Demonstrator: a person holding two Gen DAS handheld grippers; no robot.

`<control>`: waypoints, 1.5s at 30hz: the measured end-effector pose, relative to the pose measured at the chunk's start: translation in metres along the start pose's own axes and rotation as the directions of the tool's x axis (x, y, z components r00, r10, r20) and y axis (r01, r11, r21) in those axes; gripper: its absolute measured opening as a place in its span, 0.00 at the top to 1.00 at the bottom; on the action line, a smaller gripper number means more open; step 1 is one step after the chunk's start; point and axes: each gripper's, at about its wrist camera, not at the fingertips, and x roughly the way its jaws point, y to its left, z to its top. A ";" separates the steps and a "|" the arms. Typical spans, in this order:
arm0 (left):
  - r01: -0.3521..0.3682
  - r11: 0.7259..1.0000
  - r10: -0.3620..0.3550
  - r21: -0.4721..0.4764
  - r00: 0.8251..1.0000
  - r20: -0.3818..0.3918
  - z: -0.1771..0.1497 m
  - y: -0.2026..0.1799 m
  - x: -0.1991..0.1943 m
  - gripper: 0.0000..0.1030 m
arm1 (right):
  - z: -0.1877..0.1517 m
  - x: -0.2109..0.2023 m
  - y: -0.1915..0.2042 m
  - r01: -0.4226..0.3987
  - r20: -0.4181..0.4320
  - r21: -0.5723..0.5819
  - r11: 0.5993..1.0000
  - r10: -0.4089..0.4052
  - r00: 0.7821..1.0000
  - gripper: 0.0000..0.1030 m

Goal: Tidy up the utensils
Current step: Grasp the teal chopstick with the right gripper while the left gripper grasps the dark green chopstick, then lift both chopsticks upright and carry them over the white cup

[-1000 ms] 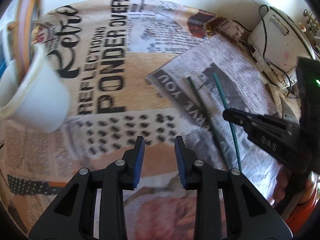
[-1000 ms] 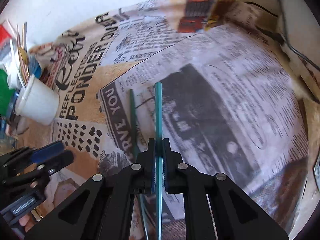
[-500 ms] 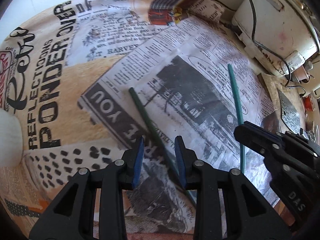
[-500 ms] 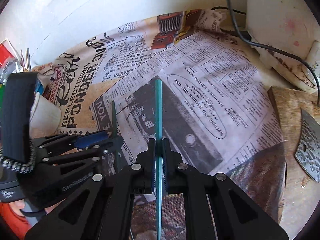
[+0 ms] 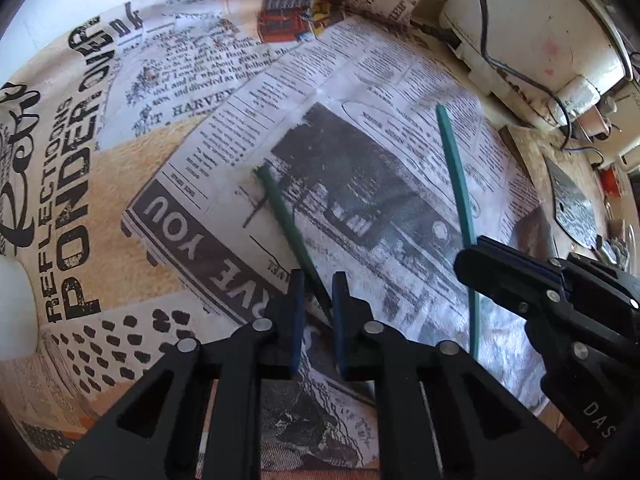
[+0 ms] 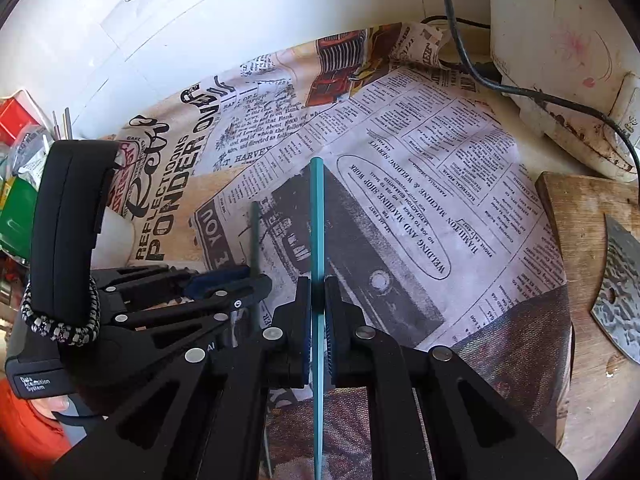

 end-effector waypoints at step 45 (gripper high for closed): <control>-0.117 0.965 0.237 -0.236 0.776 0.585 -0.068 0.116 -0.272 0.97 | 0.051 -0.087 0.192 -0.110 0.299 -0.280 0.954 0.195 0.934 0.94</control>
